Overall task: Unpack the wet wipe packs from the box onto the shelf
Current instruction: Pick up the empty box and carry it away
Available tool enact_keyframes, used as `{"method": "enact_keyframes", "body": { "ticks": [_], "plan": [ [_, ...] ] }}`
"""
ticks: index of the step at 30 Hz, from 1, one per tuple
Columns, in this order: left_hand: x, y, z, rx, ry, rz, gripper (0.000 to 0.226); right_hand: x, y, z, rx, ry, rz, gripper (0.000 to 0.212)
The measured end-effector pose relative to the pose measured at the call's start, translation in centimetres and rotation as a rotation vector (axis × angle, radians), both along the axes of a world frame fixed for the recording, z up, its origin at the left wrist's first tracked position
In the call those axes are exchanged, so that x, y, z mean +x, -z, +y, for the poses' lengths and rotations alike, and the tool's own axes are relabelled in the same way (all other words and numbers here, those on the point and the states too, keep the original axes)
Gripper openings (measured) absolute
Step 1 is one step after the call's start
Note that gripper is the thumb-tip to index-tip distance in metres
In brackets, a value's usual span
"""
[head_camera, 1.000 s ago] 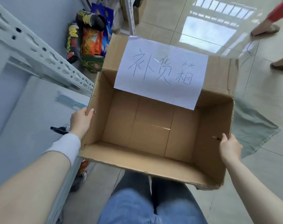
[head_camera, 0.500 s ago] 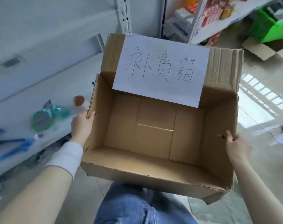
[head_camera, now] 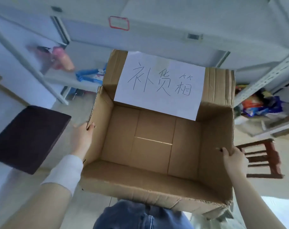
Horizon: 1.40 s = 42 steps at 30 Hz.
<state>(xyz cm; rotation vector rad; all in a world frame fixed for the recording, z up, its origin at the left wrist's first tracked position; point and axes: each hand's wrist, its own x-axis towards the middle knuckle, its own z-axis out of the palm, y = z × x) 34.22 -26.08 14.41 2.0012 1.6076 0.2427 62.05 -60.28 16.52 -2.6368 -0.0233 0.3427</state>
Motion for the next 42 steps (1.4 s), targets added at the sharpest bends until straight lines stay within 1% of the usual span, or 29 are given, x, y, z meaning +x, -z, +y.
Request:
{"method": "enact_keyframes", "body": {
  "ticks": [2, 3, 4, 5, 7, 10, 13, 19, 22, 24, 27, 29, 33, 38, 42],
  "plan": [
    [-5.2, -0.6, 1.7, 0.024, -0.091, 0.030, 0.034, -1.4, -0.5, 5.7, 0.005, -0.111, 0.006, 0.028],
    [-7.5, -0.8, 2.3, 0.042, -0.133, 0.038, 0.033, -2.2, -0.9, 8.6, 0.017, -0.160, 0.016, 0.026],
    [-9.6, -0.9, 2.9, 0.055, -0.186, 0.040, 0.033, -3.0, -1.1, 11.3, 0.024, -0.224, 0.020, 0.019],
    [-11.6, -1.0, 3.5, 0.058, -0.246, 0.042, 0.033, -3.8, -1.4, 14.0, 0.014, -0.280, 0.018, 0.019],
    [-15.2, -1.0, 4.6, 0.041, -0.368, 0.051, 0.034, -5.3, -1.9, 19.3, -0.023, -0.379, 0.011, 0.036],
    [-19.5, -1.2, 6.5, -0.002, -0.558, 0.037, 0.034, -7.4, -2.2, 27.0, -0.016, -0.544, -0.013, 0.037],
    [-22.4, -1.0, 8.7, -0.021, -0.708, 0.002, 0.034, -8.8, -1.4, 34.8, -0.020, -0.681, -0.025, 0.036],
    [-26.6, 0.2, 11.9, -0.016, -0.983, 0.043, 0.036, -11.8, 1.0, 50.4, -0.008, -0.947, 0.043, 0.030],
    [-28.6, 0.8, 12.7, -0.029, -1.140, 0.055, 0.034, -15.0, 1.4, 57.0, -0.012, -1.095, 0.092, 0.015],
    [-29.9, 1.3, 13.0, -0.047, -1.223, 0.068, 0.033, -17.2, 2.1, 60.6, -0.017, -1.178, 0.095, 0.020],
    [-31.9, 3.1, 13.5, -0.077, -1.337, 0.054, 0.031, -20.9, 3.7, 65.4, -0.071, -1.252, 0.110, 0.017],
    [-33.1, 4.9, 14.5, -0.104, -1.382, 0.044, 0.030, -23.3, 5.3, 68.2, -0.104, -1.271, 0.100, 0.028],
    [-35.3, 8.3, 17.3, -0.163, -1.451, 0.045, 0.031, -26.9, 9.1, 73.1, -0.163, -1.317, 0.101, 0.037],
    [-37.8, 12.3, 21.4, -0.199, -1.455, 0.053, 0.030, -29.9, 13.3, 77.6, -0.235, -1.327, 0.117, 0.042],
    [-38.6, 16.5, 24.0, -0.253, -1.464, 0.077, 0.030, -31.5, 17.4, 80.8, -0.294, -1.321, 0.122, 0.042]
  ]
}}
